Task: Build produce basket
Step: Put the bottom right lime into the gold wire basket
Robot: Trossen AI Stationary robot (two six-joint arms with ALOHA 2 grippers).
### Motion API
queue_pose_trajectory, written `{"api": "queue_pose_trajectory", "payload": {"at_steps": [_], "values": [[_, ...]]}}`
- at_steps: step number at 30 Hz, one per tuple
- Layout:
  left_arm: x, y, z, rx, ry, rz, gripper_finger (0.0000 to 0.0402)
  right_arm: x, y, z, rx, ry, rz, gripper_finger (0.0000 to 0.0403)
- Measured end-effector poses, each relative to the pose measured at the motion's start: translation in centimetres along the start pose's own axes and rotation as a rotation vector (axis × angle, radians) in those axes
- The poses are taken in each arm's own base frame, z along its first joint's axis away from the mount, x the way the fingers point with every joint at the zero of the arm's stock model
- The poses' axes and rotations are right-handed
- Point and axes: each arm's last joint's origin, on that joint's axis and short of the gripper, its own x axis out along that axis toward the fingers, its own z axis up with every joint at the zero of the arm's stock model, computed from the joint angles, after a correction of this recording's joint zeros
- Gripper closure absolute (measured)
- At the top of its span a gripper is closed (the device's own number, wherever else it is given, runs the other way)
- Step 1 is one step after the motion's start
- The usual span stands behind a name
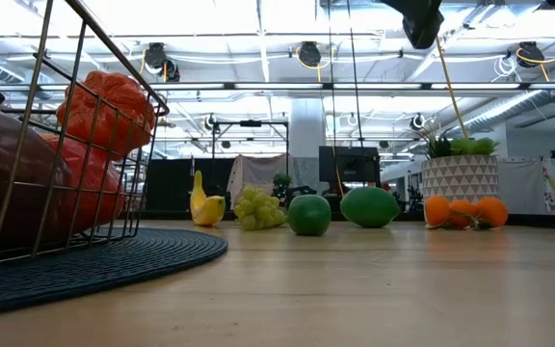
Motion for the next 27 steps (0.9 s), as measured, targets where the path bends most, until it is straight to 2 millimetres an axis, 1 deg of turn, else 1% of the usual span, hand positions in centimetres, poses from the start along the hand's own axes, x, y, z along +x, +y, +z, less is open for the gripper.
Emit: {"api": "queue_pose_trajectory", "payload": {"at_steps": [3,7,14,18,21,27], "values": [[1.3,-0.4,-0.2,0.031,-0.004,0.043,0.0011,0.4,-0.3,-0.4,0.024,0.005,-0.012,0.0085],[2.6,-0.7,-0.8,0.056,0.012,0.07,0.0009,1.1,-0.8,-0.8,0.045,0.014,-0.011,0.0085],[4.0,0.3,-2.1,0.075,0.051,0.079,0.0009,2.4,-1.8,-1.6,0.107,0.024,0.007,0.0085],[4.6,0.3,-2.7,0.107,0.007,-0.001,0.0009,3.1,-2.3,-2.0,0.119,0.023,0.018,0.0085],[5.0,0.5,-3.2,0.111,0.021,-0.013,0.0009,3.3,-2.4,-2.1,0.125,0.017,0.05,0.0085],[5.6,0.9,-4.1,0.112,0.066,-0.018,0.0009,3.5,-2.5,-2.4,0.123,0.025,0.046,0.0085]]}}
